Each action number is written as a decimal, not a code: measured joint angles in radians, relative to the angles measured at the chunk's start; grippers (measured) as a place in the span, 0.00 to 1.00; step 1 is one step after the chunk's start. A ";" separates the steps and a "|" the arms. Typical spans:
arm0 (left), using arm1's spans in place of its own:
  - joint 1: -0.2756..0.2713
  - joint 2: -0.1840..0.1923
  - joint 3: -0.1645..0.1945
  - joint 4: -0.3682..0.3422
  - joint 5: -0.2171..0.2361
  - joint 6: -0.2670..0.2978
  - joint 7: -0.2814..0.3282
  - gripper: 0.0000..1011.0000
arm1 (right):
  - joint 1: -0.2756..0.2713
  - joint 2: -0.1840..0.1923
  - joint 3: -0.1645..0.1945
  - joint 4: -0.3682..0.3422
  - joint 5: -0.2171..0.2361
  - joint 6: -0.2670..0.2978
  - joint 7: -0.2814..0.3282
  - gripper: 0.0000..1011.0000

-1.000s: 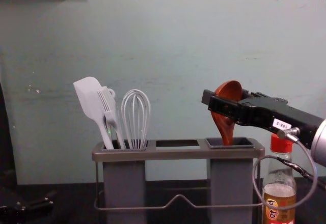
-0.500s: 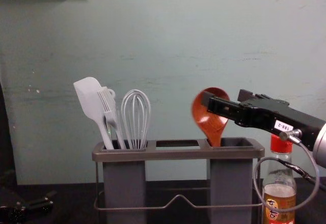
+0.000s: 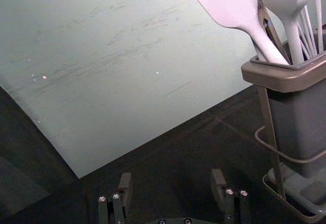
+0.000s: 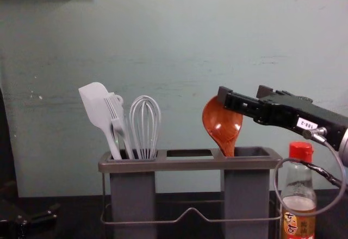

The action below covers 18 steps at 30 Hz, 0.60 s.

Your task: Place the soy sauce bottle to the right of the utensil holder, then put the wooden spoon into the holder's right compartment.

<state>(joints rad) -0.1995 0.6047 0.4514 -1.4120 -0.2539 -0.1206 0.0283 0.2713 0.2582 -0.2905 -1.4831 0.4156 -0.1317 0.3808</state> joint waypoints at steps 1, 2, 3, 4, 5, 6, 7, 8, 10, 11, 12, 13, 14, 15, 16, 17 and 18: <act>0.000 0.000 0.000 0.000 0.000 0.000 0.000 1.00 | -0.001 0.001 0.001 -0.002 0.000 0.000 0.000 0.99; 0.000 0.000 0.000 0.000 0.000 0.000 0.000 1.00 | -0.002 0.001 0.001 -0.004 0.000 0.000 0.000 0.99; 0.000 0.000 0.000 0.000 0.000 0.000 0.000 1.00 | -0.003 0.002 0.001 -0.007 0.001 0.000 -0.001 0.99; 0.000 0.000 0.000 0.000 0.000 0.000 0.000 1.00 | -0.003 0.002 0.002 -0.008 0.001 0.000 -0.001 0.99; 0.000 0.000 0.000 0.000 0.000 0.000 0.000 1.00 | -0.003 0.002 0.002 -0.009 0.002 0.000 -0.001 0.99; 0.000 0.000 0.000 0.000 0.000 0.000 0.000 1.00 | -0.003 0.002 0.003 -0.010 0.002 0.000 -0.002 0.99; 0.000 0.000 0.000 0.000 0.000 0.000 0.000 1.00 | -0.004 0.002 0.003 -0.011 0.003 0.000 -0.002 0.99; 0.000 0.000 0.000 0.000 0.000 0.000 0.000 1.00 | -0.005 0.002 0.004 -0.011 0.003 0.000 -0.003 0.99; 0.000 0.000 0.000 0.000 0.000 0.000 0.000 1.00 | -0.008 0.002 0.006 -0.015 0.004 0.000 -0.006 0.99; 0.000 0.000 0.000 0.000 0.000 0.000 0.000 1.00 | -0.009 0.003 0.007 -0.016 0.004 -0.001 -0.007 0.99; 0.000 0.000 0.000 0.000 0.000 0.000 0.000 1.00 | -0.011 0.005 0.009 -0.019 0.004 -0.001 -0.007 0.99; 0.000 0.000 0.000 0.000 0.000 0.000 0.000 1.00 | -0.012 0.005 0.009 -0.020 0.004 -0.002 -0.007 0.99; 0.000 0.000 0.000 0.000 0.000 0.000 0.000 1.00 | -0.014 0.008 0.011 -0.023 0.004 -0.002 -0.007 0.99; 0.000 0.000 0.000 0.000 0.000 0.000 0.000 1.00 | -0.015 0.009 0.013 -0.025 0.005 -0.002 -0.007 0.99; 0.000 0.000 0.000 0.000 0.000 0.000 0.000 1.00 | -0.016 0.011 0.014 -0.028 0.006 -0.003 -0.007 0.99; 0.000 0.000 0.000 0.000 0.000 0.000 0.000 1.00 | -0.018 0.014 0.017 -0.033 0.008 -0.004 -0.007 0.99; 0.000 0.000 0.000 0.000 0.000 0.000 0.000 1.00 | -0.020 0.016 0.019 -0.036 0.010 -0.005 -0.007 0.99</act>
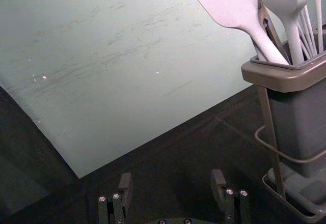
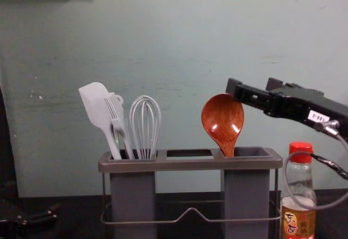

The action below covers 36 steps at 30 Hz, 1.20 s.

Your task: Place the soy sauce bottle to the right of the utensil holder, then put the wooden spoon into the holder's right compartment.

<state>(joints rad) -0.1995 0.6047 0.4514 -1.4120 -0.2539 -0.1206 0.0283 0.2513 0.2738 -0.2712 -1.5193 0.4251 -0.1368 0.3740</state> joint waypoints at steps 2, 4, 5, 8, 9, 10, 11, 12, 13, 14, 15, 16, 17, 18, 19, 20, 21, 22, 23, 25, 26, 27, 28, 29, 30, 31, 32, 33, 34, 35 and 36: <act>0.000 0.000 0.000 0.000 0.000 0.000 0.000 1.00 | -0.003 0.004 0.005 -0.007 0.004 -0.001 0.001 0.99; 0.000 0.000 0.000 0.000 0.000 0.000 0.000 1.00 | -0.009 0.013 0.014 -0.021 0.010 -0.002 0.004 0.99; 0.000 0.000 0.000 0.000 0.000 0.000 0.000 1.00 | -0.011 0.016 0.018 -0.027 0.013 -0.002 0.005 0.99; 0.000 0.000 0.000 0.000 0.000 0.000 0.000 1.00 | -0.021 0.030 0.032 -0.047 0.021 -0.003 0.007 0.99; 0.000 0.000 0.000 0.000 0.000 0.000 0.000 1.00 | -0.024 0.034 0.036 -0.053 0.023 -0.004 0.007 0.99; 0.000 0.000 0.000 0.000 0.000 0.000 0.000 1.00 | -0.031 0.042 0.045 -0.065 0.026 -0.004 0.007 0.99; 0.000 0.000 0.000 0.000 0.000 0.000 0.000 1.00 | -0.035 0.047 0.050 -0.070 0.028 -0.005 0.007 0.99; 0.000 0.000 0.000 0.000 0.000 0.000 0.000 1.00 | -0.043 0.056 0.061 -0.080 0.032 -0.006 0.006 0.99; 0.000 0.000 0.000 0.000 0.000 0.000 0.000 1.00 | -0.043 0.056 0.061 -0.080 0.032 -0.006 0.006 0.99; 0.000 0.000 0.000 0.000 0.000 0.000 0.000 1.00 | -0.051 0.064 0.072 -0.089 0.034 -0.008 0.005 0.99; 0.000 0.000 0.000 0.000 0.000 0.000 0.000 1.00 | -0.054 0.067 0.077 -0.092 0.035 -0.009 0.005 0.99; 0.000 0.000 0.000 0.000 0.000 0.000 0.000 1.00 | -0.058 0.071 0.083 -0.095 0.037 -0.010 0.004 0.99; 0.000 0.000 0.000 0.000 0.000 0.000 0.000 1.00 | -0.064 0.078 0.097 -0.101 0.040 -0.012 -0.001 0.99; 0.000 0.000 0.000 0.000 0.000 0.000 0.000 1.00 | -0.067 0.081 0.103 -0.103 0.040 -0.014 -0.003 0.99; 0.000 0.000 0.000 0.000 0.000 0.000 0.000 1.00 | -0.072 0.084 0.114 -0.106 0.040 -0.018 -0.009 0.99; 0.000 0.000 0.000 0.000 0.000 0.000 0.000 1.00 | -0.074 0.086 0.122 -0.107 0.039 -0.021 -0.015 0.99; 0.000 0.000 0.000 0.000 0.000 0.000 0.000 1.00 | -0.075 0.087 0.127 -0.107 0.037 -0.022 -0.021 0.99; 0.000 0.000 0.000 0.000 0.000 0.000 0.000 1.00 | -0.077 0.088 0.139 -0.107 0.026 -0.025 -0.037 0.99; 0.000 0.000 0.000 0.000 0.000 0.000 0.000 1.00 | -0.077 0.088 0.139 -0.107 0.026 -0.025 -0.037 0.99; 0.000 0.000 0.000 0.000 0.000 0.000 0.000 1.00 | -0.080 0.093 0.150 -0.112 -0.025 -0.011 -0.086 0.99; 0.000 0.000 0.000 0.000 0.000 0.000 0.000 1.00 | -0.082 0.096 0.152 -0.116 -0.046 0.005 -0.108 0.99; 0.000 0.000 0.000 0.000 0.000 0.000 0.000 1.00 | -0.084 0.098 0.155 -0.124 -0.089 0.047 -0.156 0.99; 0.000 0.000 0.000 0.000 0.000 0.000 0.000 1.00 | -0.085 0.099 0.157 -0.129 -0.126 0.091 -0.198 0.99; 0.000 0.000 0.000 0.000 0.000 0.000 0.000 1.00 | -0.085 0.098 0.159 -0.131 -0.139 0.108 -0.215 0.99; 0.000 0.000 0.000 0.000 0.000 0.000 0.000 1.00 | -0.085 0.097 0.160 -0.132 -0.152 0.124 -0.229 0.99; 0.000 0.000 0.000 0.000 0.000 0.000 0.000 1.00 | -0.085 0.095 0.162 -0.132 -0.171 0.145 -0.249 0.99; 0.000 0.000 0.000 0.000 0.000 0.000 0.000 1.00 | -0.085 0.093 0.163 -0.131 -0.178 0.152 -0.256 0.99; 0.000 0.000 0.000 0.000 0.000 0.000 0.000 1.00 | -0.085 0.091 0.165 -0.130 -0.184 0.157 -0.261 0.99; 0.000 0.000 0.000 0.000 0.000 0.000 0.000 1.00 | -0.084 0.089 0.166 -0.127 -0.189 0.161 -0.264 0.99; 0.000 0.000 0.000 0.000 0.000 0.000 0.000 1.00 | -0.083 0.088 0.166 -0.124 -0.195 0.163 -0.267 0.99; 0.000 0.000 0.000 0.000 0.000 0.000 0.000 1.00 | -0.080 0.086 0.168 -0.116 -0.205 0.164 -0.269 0.99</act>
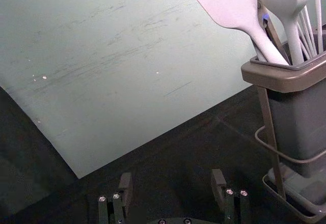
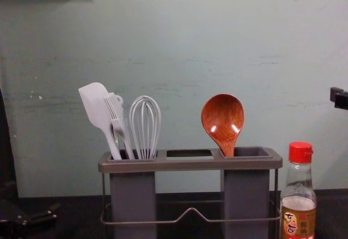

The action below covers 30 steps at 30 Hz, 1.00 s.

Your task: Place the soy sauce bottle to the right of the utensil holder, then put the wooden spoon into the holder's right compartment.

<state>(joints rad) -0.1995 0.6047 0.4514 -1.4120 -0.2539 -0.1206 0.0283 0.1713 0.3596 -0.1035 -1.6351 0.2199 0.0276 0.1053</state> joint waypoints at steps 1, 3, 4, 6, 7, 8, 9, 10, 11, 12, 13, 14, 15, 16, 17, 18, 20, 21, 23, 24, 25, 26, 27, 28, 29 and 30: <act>0.000 0.000 0.000 0.000 0.000 0.000 0.000 1.00 | 0.002 -0.001 0.000 0.006 -0.004 -0.002 0.000 0.99; 0.000 0.000 0.000 0.000 0.000 0.000 0.000 1.00 | 0.012 -0.002 0.000 0.033 -0.020 -0.012 0.001 0.99; 0.000 0.000 0.000 0.000 0.000 0.000 0.000 1.00 | 0.016 -0.001 -0.001 0.043 -0.028 -0.017 0.003 0.99; 0.000 0.000 0.000 0.000 0.000 0.000 0.000 1.00 | 0.032 -0.001 -0.004 0.084 -0.043 -0.032 0.014 0.99; 0.000 0.000 0.000 0.000 0.000 0.000 0.000 1.00 | 0.038 -0.001 -0.006 0.099 -0.047 -0.036 0.017 0.99; 0.000 0.000 0.000 0.000 0.000 0.000 0.000 1.00 | 0.043 -0.001 -0.007 0.114 -0.051 -0.040 0.022 0.99; 0.000 0.000 0.000 0.000 0.000 0.000 0.000 1.00 | 0.055 -0.002 -0.009 0.142 -0.057 -0.046 0.032 0.99; 0.000 0.000 0.000 0.000 0.000 0.000 0.000 1.00 | 0.060 -0.002 -0.010 0.156 -0.060 -0.049 0.037 0.99; 0.000 0.000 0.000 0.000 0.000 0.000 0.000 1.00 | 0.066 -0.003 -0.011 0.170 -0.063 -0.050 0.042 0.99; 0.000 0.000 0.000 0.000 0.000 0.000 0.000 1.00 | 0.078 -0.004 -0.014 0.195 -0.069 -0.050 0.050 0.99; 0.000 0.000 0.000 0.000 0.000 0.000 0.000 1.00 | 0.083 -0.005 -0.015 0.206 -0.073 -0.050 0.054 0.99; 0.000 0.000 0.000 0.000 0.000 0.000 0.000 1.00 | 0.089 -0.006 -0.017 0.218 -0.077 -0.050 0.056 0.99; 0.000 0.000 0.000 0.000 0.000 0.000 0.000 1.00 | 0.099 -0.008 -0.020 0.240 -0.085 -0.047 0.061 0.99; 0.000 0.000 0.000 0.000 0.000 0.000 0.000 1.00 | 0.105 -0.010 -0.022 0.252 -0.089 -0.047 0.064 0.99; 0.000 0.000 0.000 0.000 0.000 0.000 0.000 1.00 | 0.111 -0.012 -0.023 0.265 -0.092 -0.046 0.067 0.99; 0.000 0.000 0.000 0.000 0.000 0.000 0.000 1.00 | 0.115 -0.014 -0.024 0.274 -0.094 -0.046 0.068 0.99; 0.000 0.000 0.000 0.000 0.000 0.000 0.000 1.00 | 0.130 -0.023 -0.027 0.311 -0.104 -0.047 0.073 0.99; 0.000 0.000 0.000 0.000 0.000 0.000 0.000 1.00 | 0.135 -0.026 -0.029 0.321 -0.108 -0.050 0.074 0.99; 0.000 0.000 0.000 0.000 0.000 0.000 0.000 1.00 | 0.146 -0.035 -0.031 0.353 -0.118 -0.059 0.075 0.99; 0.000 0.000 0.000 0.000 0.000 0.000 0.000 1.00 | 0.149 -0.039 -0.032 0.362 -0.122 -0.065 0.075 0.99; 0.000 0.000 0.000 0.000 0.000 0.000 0.000 1.00 | 0.152 -0.042 -0.033 0.372 -0.127 -0.070 0.075 0.99; 0.000 0.000 0.000 0.000 0.000 0.000 0.000 1.00 | 0.157 -0.047 -0.037 0.390 -0.137 -0.079 0.074 0.99; 0.000 0.000 0.000 0.000 0.000 0.000 0.000 1.00 | 0.159 -0.050 -0.039 0.397 -0.142 -0.083 0.074 0.99; 0.000 0.000 0.000 0.000 0.000 0.000 0.000 1.00 | 0.160 -0.052 -0.040 0.405 -0.147 -0.087 0.073 0.99; 0.000 0.000 0.000 0.000 0.000 0.000 0.000 1.00 | 0.161 -0.057 -0.042 0.416 -0.157 -0.093 0.071 0.99; 0.000 0.000 0.000 0.000 0.000 0.000 0.000 1.00 | 0.162 -0.059 -0.043 0.420 -0.161 -0.095 0.070 0.99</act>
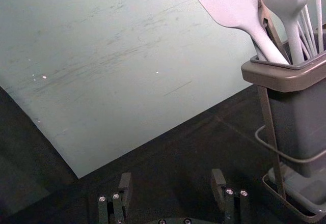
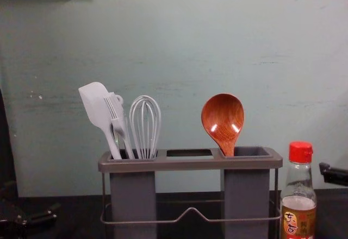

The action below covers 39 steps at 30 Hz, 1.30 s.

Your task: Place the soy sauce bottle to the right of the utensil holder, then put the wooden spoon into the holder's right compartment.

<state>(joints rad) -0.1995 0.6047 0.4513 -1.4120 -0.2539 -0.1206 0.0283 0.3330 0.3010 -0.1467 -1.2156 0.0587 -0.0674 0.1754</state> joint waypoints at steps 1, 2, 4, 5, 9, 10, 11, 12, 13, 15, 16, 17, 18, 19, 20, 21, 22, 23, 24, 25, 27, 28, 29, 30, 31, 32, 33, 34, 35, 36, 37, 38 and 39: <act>0.000 0.000 0.000 0.000 0.000 0.000 0.000 1.00 | 0.000 -0.002 -0.001 0.004 -0.005 -0.003 0.000 0.99; 0.000 0.000 0.000 0.000 0.000 0.000 0.000 1.00 | 0.001 -0.004 -0.002 0.008 -0.009 -0.006 -0.001 0.99; 0.000 0.000 0.000 0.000 0.000 0.000 0.000 1.00 | 0.001 -0.009 -0.003 0.014 -0.019 -0.014 -0.002 0.99; 0.000 0.000 0.000 0.000 0.000 0.000 0.000 1.00 | 0.001 -0.011 -0.003 0.016 -0.023 -0.016 -0.005 0.99; 0.000 0.000 0.000 0.000 0.000 0.000 0.000 1.00 | 0.000 -0.018 0.001 0.017 -0.042 -0.023 -0.017 0.99; 0.000 0.000 0.000 0.000 0.000 0.000 0.000 1.00 | 0.000 -0.019 0.001 0.017 -0.042 -0.024 -0.017 0.99; 0.000 0.000 0.000 0.000 0.000 0.000 0.000 1.00 | 0.000 -0.018 0.001 0.017 -0.042 -0.024 -0.017 0.99; 0.000 0.000 0.000 0.000 0.000 0.000 0.000 1.00 | -0.001 -0.018 0.001 0.017 -0.041 -0.024 -0.017 0.99; 0.000 0.000 0.000 0.000 0.000 0.000 0.000 1.00 | -0.001 -0.018 0.001 0.016 -0.041 -0.024 -0.017 0.99; 0.000 0.000 0.000 0.000 0.000 0.000 0.000 1.00 | -0.001 -0.017 0.001 0.016 -0.041 -0.024 -0.017 0.99; 0.000 0.000 0.000 0.000 0.000 0.000 0.000 1.00 | -0.001 -0.017 0.001 0.016 -0.040 -0.023 -0.017 0.99; 0.000 0.000 0.000 0.000 0.000 0.000 0.000 1.00 | -0.001 -0.017 0.001 0.016 -0.040 -0.023 -0.016 0.99; 0.000 0.000 0.000 0.000 0.000 0.000 0.000 1.00 | -0.001 -0.017 0.001 0.016 -0.040 -0.023 -0.016 0.99; 0.000 0.000 0.000 0.000 0.000 0.000 0.000 1.00 | -0.001 -0.016 0.001 0.016 -0.039 -0.023 -0.016 0.99; 0.000 0.000 0.000 0.000 0.000 0.000 0.000 1.00 | -0.001 -0.016 0.001 0.016 -0.039 -0.023 -0.016 0.99; 0.000 0.000 0.000 0.000 0.000 0.000 0.000 1.00 | -0.001 -0.016 0.001 0.016 -0.038 -0.023 -0.016 0.99; 0.000 0.000 0.000 0.000 0.000 0.000 0.000 1.00 | -0.001 -0.016 0.001 0.016 -0.038 -0.023 -0.016 0.99; 0.000 0.000 0.000 0.000 0.000 0.000 0.000 1.00 | -0.001 -0.016 0.001 0.016 -0.036 -0.022 -0.016 0.99; 0.000 0.000 0.000 0.000 0.000 0.000 0.000 1.00 | -0.001 -0.016 0.001 0.016 -0.036 -0.022 -0.016 0.99; 0.000 0.000 0.000 0.000 0.000 0.000 0.000 1.00 | -0.001 -0.016 0.001 0.015 -0.036 -0.022 -0.016 0.99; 0.000 0.000 0.000 0.000 0.000 0.000 0.000 1.00 | -0.001 -0.015 0.001 0.015 -0.035 -0.021 -0.015 0.99; 0.000 0.000 0.000 0.000 0.000 0.000 0.000 1.00 | -0.001 -0.015 0.001 0.015 -0.035 -0.021 -0.015 0.99; 0.000 0.000 0.000 0.000 0.000 0.000 0.000 1.00 | -0.001 -0.015 0.001 0.015 -0.035 -0.021 -0.015 0.99; 0.000 0.000 0.000 0.000 0.000 0.000 0.000 1.00 | -0.001 -0.015 0.001 0.015 -0.035 -0.021 -0.015 0.99; 0.000 0.000 0.000 0.000 0.000 0.000 0.000 1.00 | -0.001 -0.015 0.001 0.015 -0.034 -0.021 -0.015 0.99; 0.000 0.000 0.000 0.000 0.000 0.000 0.000 1.00 | -0.001 -0.015 0.001 0.015 -0.034 -0.021 -0.015 0.99; 0.000 0.000 0.000 0.000 0.000 0.000 0.000 1.00 | -0.001 -0.015 0.001 0.015 -0.034 -0.021 -0.015 0.99; 0.000 0.000 0.000 0.000 0.000 0.000 0.000 1.00 | -0.001 -0.015 0.001 0.015 -0.034 -0.021 -0.014 0.99; 0.000 0.000 0.000 0.000 0.000 0.000 0.000 1.00 | -0.001 -0.015 0.001 0.015 -0.034 -0.020 -0.014 0.99; 0.000 0.000 0.000 0.000 0.000 0.000 0.000 1.00 | -0.001 -0.015 0.001 0.015 -0.034 -0.020 -0.014 0.99; 0.000 0.000 0.000 0.000 0.000 0.000 0.000 1.00 | -0.001 -0.015 0.001 0.015 -0.034 -0.020 -0.014 0.99; 0.000 0.000 0.000 0.000 0.000 0.000 0.000 1.00 | -0.001 -0.015 0.001 0.015 -0.034 -0.020 -0.014 0.99; 0.000 0.000 0.000 0.000 0.000 0.000 0.000 1.00 | -0.001 -0.014 0.001 0.015 -0.034 -0.020 -0.014 0.99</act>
<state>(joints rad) -0.1995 0.6047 0.4514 -1.4120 -0.2539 -0.1205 0.0283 0.3322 0.2866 -0.1456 -1.2008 0.0251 -0.0875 0.1616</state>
